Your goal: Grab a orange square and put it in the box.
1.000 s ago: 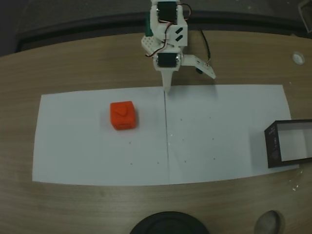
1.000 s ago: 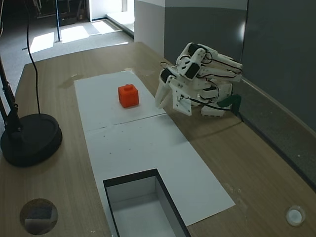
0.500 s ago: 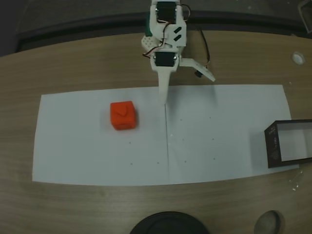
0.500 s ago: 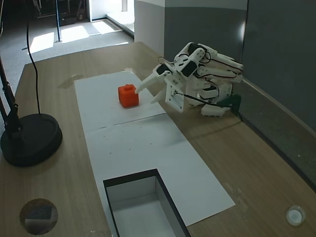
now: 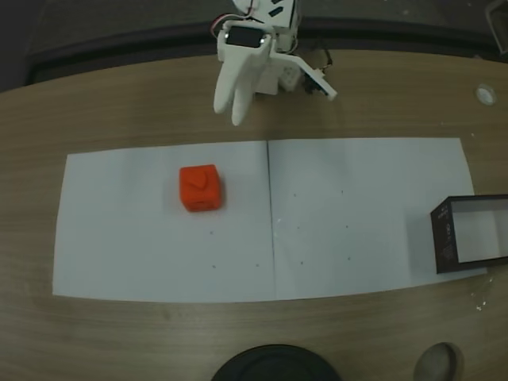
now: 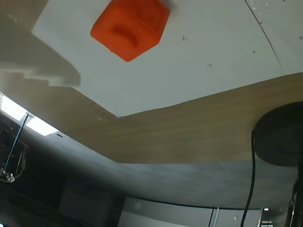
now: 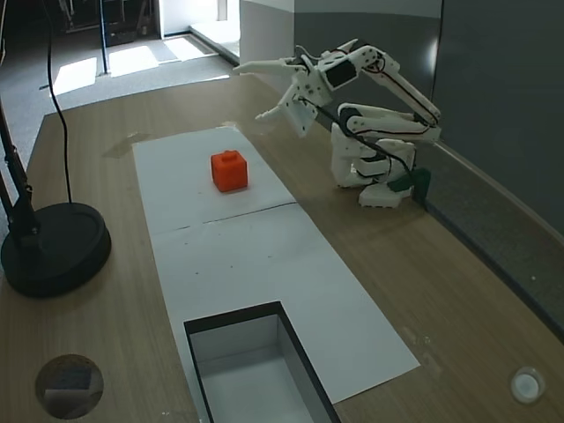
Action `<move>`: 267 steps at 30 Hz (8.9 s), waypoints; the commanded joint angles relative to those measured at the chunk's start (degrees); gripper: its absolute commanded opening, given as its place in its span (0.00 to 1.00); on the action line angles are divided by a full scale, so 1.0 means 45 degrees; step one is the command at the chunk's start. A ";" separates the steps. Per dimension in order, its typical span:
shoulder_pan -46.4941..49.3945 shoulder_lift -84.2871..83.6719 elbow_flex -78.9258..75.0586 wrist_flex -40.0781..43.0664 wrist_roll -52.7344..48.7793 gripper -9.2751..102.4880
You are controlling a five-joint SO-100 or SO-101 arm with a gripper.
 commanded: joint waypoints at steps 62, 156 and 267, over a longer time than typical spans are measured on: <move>0.2090 -2.0391 -0.8965 0.0371 -0.0605 0.20; -1.3145 -2.9746 -2.8750 0.1641 0.1309 0.36; -0.4082 0.2773 0.6504 -0.3027 -0.0469 0.08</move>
